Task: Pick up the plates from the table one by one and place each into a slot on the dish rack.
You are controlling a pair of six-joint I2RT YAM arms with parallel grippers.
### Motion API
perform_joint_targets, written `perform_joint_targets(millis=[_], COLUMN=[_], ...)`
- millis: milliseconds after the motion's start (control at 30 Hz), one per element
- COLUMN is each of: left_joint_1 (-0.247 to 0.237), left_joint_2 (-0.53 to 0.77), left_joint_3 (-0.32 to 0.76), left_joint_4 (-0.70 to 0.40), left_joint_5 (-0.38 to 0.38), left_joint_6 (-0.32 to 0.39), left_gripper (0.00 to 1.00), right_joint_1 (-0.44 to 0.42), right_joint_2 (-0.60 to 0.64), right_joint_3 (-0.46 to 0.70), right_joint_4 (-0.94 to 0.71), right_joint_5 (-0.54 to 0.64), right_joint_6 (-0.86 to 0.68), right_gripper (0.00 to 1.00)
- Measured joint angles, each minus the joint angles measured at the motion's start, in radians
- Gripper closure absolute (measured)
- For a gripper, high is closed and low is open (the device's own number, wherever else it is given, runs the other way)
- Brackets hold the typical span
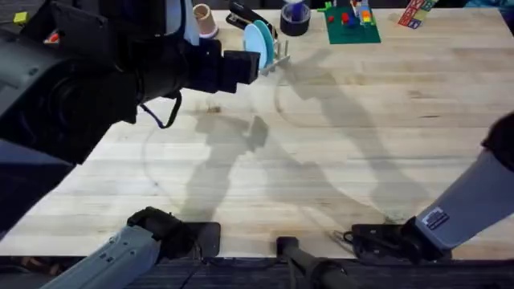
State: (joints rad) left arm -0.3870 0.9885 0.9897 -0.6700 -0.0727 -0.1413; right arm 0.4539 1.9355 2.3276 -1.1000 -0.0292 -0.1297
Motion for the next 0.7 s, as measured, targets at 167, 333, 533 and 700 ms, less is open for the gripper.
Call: perform_joint_targets(millis=[167,333,533,700], left_joint_1=[0.0,0.0,0.0,0.0], left_joint_2=[0.0,0.0,0.0,0.0], left_joint_3=[0.0,0.0,0.0,0.0], left_joint_4=[0.0,0.0,0.0,0.0], left_joint_5=[0.0,0.0,0.0,0.0], left_joint_6=[0.0,0.0,0.0,0.0], left_gripper=[0.006,0.006,0.006,0.006], right_joint_1=[0.009,0.021,0.029,0.029], right_joint_2=[0.047,0.079,0.116,0.129], right_joint_3=[0.0,0.0,0.0,0.0], right_joint_4=[0.0,0.0,0.0,0.0], right_joint_5=[-0.001,0.0,-0.001,0.0], right_joint_6=[0.025,0.034,0.048,0.049], right_gripper=[0.973,0.973,0.973,0.973])
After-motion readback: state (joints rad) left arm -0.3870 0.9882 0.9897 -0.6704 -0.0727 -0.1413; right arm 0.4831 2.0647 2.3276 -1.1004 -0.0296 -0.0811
